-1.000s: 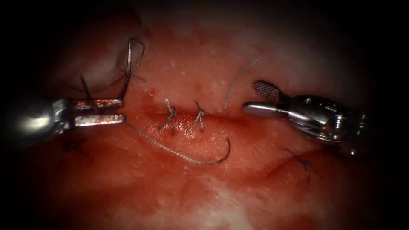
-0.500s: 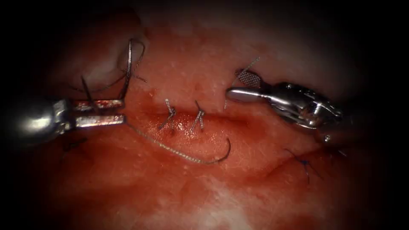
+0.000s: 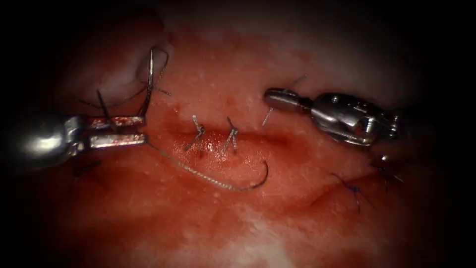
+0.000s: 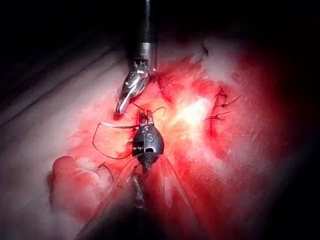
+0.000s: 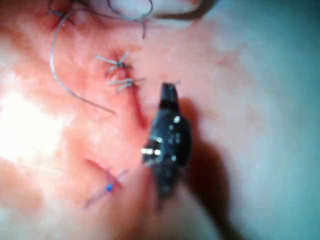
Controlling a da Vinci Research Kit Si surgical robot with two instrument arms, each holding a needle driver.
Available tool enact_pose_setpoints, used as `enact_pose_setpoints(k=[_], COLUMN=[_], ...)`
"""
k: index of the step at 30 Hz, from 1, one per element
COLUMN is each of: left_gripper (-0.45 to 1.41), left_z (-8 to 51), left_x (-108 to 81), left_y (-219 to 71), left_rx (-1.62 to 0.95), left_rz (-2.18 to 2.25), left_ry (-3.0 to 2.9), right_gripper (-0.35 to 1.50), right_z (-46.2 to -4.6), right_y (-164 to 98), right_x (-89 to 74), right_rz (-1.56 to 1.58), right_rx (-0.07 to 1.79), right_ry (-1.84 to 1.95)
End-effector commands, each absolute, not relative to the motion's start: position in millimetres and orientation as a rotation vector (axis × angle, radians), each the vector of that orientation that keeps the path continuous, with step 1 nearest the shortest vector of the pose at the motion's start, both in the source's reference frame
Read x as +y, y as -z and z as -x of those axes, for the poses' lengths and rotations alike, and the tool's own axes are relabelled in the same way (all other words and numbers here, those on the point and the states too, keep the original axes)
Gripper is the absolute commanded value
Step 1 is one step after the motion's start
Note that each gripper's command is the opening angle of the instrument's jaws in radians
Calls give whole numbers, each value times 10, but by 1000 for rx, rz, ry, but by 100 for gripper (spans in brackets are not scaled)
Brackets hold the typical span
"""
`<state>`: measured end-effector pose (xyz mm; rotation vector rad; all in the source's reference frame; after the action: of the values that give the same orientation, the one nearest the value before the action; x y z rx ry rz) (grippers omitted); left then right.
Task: Wound Closure
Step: Pull the length of the suture through until only a short tail remains, then set down the needle onto the pad.
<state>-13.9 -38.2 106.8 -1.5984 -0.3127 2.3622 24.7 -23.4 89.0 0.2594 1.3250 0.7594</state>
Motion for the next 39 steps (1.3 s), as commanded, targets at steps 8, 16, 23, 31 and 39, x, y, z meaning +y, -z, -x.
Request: enact_pose_setpoints(k=[8,16,23,31,39], left_gripper=[-45,-45,-33,93,111], left_z=[143,137,105,65,10], left_x=[-386,-380,-380,-367,-349], left_y=[-1075,-1073,-1083,-1108,-1109], left_rx=[-320,-338,-371,-386,-327], left_rz=[1593,1576,1560,1410,1294], left_ry=[-2366,-2348,-2283,-2164,-2127], right_gripper=[-35,121,131,133,133], right_z=[-273,-280,-276,-274,-266], right_y=[-846,-844,-842,-840,-839], right_x=[-230,-232,-236,-240,-243], right_rz=[-206,-169,-168,-174,-178], right_rx=[1281,1261,1261,1261,1264], right_ry=[-652,-680,-680,-683,-676])
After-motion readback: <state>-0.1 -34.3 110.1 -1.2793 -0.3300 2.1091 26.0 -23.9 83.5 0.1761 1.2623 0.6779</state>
